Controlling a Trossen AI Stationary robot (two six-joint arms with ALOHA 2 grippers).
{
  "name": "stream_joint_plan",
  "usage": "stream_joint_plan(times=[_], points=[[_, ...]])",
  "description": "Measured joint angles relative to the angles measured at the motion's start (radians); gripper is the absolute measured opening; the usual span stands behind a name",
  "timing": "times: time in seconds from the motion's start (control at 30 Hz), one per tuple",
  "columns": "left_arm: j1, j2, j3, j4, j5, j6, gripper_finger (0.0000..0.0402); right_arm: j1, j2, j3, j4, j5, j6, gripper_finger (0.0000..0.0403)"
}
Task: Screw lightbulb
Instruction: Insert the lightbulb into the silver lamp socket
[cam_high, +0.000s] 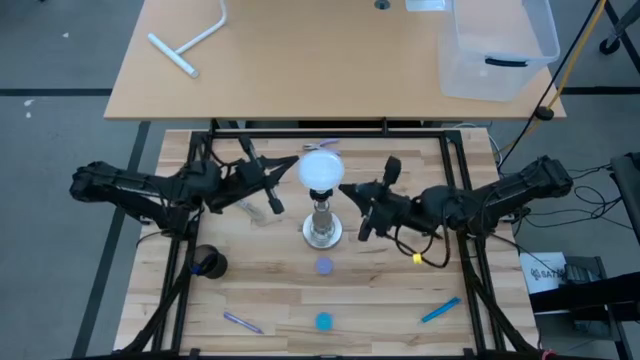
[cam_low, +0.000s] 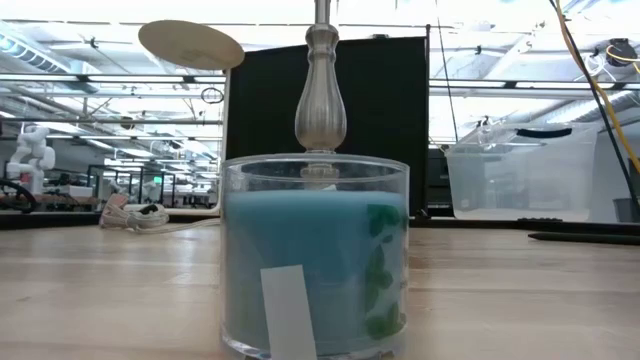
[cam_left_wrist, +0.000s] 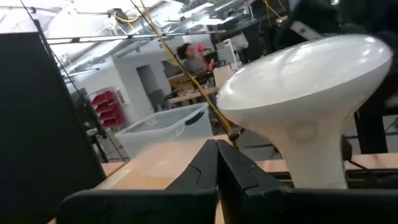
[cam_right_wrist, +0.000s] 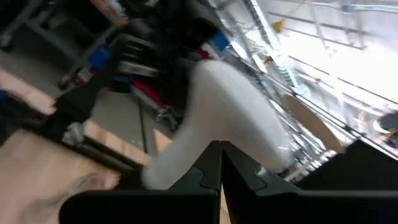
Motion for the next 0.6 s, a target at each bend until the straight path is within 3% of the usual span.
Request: stream_joint_plan(times=[0.17,0.27,0.43,0.6], points=[[-0.025,-0.037,0.0,0.013,0.006,0.04,0.0,0.006,0.002,0.0,-0.052,0.081,0.012,0.0],[-0.055,-0.054,0.001,0.042,0.06,0.059,0.0,-0.016,0.002,0.0,-0.044,0.138,-0.008,0.0],[-0.1,-0.048,0.001,0.057,0.163,0.081,0.0,-0.069,0.002,0.0,0.019,0.15,-0.038,0.0],[-0.101,-0.033,0.001,0.057,0.17,0.07,0.0,-0.106,0.001,0.0,0.1,0.135,-0.09,0.0]])
